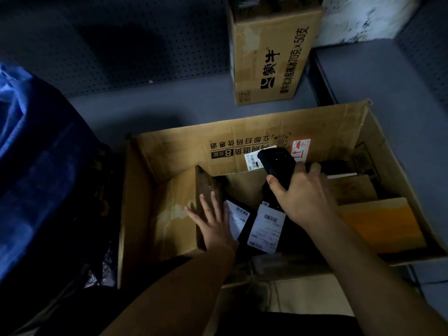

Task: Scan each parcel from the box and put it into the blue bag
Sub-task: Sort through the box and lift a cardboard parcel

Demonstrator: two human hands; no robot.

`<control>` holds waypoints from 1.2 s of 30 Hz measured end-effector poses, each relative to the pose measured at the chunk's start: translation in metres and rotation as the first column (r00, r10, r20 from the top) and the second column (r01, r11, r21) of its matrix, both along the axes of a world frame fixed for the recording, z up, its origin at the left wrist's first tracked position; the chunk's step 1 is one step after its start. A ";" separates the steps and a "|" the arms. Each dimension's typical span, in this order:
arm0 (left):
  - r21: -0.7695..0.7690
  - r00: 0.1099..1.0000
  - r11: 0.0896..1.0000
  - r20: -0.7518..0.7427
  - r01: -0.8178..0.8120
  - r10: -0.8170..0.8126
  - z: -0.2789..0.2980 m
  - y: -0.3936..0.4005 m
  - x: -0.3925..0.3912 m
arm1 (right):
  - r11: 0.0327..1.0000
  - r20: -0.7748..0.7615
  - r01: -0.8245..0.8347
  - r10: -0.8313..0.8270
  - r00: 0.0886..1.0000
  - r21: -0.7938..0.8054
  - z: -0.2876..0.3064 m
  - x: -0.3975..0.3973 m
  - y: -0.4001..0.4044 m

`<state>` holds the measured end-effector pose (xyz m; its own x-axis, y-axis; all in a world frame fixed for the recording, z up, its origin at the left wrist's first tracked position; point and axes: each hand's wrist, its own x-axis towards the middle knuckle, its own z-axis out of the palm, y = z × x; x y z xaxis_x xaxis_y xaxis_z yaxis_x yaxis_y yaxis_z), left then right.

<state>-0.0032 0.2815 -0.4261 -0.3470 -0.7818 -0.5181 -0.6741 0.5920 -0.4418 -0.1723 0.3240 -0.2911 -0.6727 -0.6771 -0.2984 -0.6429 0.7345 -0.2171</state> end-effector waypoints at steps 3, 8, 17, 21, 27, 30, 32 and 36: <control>-0.018 0.999 0.999 0.036 -0.037 0.038 -0.009 0.001 0.004 | 1.000 0.006 -0.007 0.007 1.000 0.001 -0.002 0.001 -0.001; -0.018 0.996 0.998 0.068 -0.060 0.061 -0.013 0.001 0.000 | 1.000 0.019 -0.011 0.011 1.000 -0.013 -0.004 0.002 -0.003; -0.030 0.996 0.999 0.082 -0.022 0.024 -0.025 0.002 -0.005 | 0.999 0.009 -0.024 0.024 1.000 -0.049 -0.008 0.004 -0.004; -0.042 0.991 0.998 0.119 -0.053 0.057 -0.027 0.003 -0.008 | 0.998 0.014 -0.036 0.037 0.999 -0.048 -0.008 0.006 -0.008; -0.038 0.994 0.999 0.107 -0.031 0.035 -0.010 0.001 -0.011 | 0.999 0.018 -0.037 0.037 0.999 -0.009 -0.003 0.007 -0.011; -0.010 0.998 0.999 0.046 -0.048 0.048 0.007 0.000 -0.012 | 0.999 0.009 -0.038 0.038 0.999 -0.018 0.001 0.007 -0.012; 0.009 0.998 0.998 -0.012 -0.058 0.058 0.023 -0.001 -0.012 | 0.999 0.007 -0.033 0.034 0.999 -0.030 0.004 0.007 -0.012; -0.002 0.992 1.000 -0.127 -0.022 0.022 0.056 -0.001 -0.011 | 0.999 0.008 -0.018 0.018 1.000 -0.042 0.008 0.007 -0.012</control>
<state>-0.0145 0.2810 -0.3701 -0.3926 -0.7914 -0.4685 -0.7379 0.5751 -0.3533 -0.1655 0.3117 -0.2827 -0.6577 -0.7011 -0.2754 -0.6539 0.7129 -0.2533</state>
